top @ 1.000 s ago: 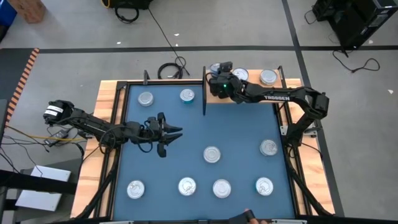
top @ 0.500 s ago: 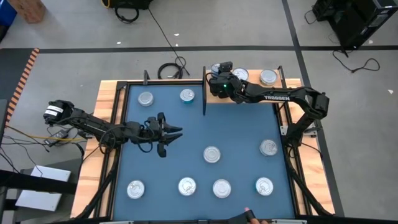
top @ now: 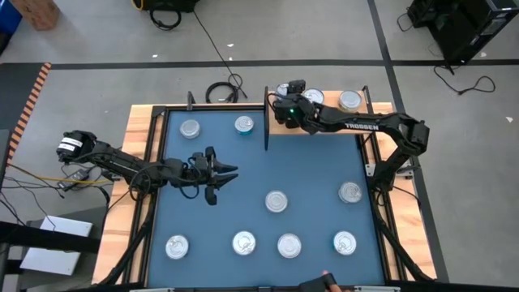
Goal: Stack canned seafood by type on shelf
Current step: Stack the top left blue tuna can on top of the blue tuna can on the shelf
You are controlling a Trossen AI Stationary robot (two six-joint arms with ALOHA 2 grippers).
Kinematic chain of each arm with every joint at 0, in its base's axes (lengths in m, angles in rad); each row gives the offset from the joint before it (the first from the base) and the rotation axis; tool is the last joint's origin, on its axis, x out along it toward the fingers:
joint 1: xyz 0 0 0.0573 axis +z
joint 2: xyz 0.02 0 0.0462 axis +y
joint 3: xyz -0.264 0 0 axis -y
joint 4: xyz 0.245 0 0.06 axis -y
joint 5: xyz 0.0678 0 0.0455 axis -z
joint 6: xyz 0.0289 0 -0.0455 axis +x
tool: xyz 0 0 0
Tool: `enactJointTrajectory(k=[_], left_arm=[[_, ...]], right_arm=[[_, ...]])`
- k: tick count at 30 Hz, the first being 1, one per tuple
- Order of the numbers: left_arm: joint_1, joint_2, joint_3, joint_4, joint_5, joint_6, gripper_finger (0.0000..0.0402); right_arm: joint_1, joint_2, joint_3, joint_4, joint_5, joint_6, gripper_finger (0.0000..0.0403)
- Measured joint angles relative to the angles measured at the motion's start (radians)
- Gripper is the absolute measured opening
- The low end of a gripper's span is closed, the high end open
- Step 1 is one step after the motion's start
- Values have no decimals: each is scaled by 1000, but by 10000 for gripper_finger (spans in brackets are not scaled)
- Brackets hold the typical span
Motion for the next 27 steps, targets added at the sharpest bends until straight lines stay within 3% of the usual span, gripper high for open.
enactJointTrajectory(k=[16,27], left_arm=[[0,0,0,3,10,-3,110],[0,0,0,11,20,-4,110]], right_arm=[[3,-1,80,-164,-89,118,268],[-22,-1,82,-170,-109,200,268]])
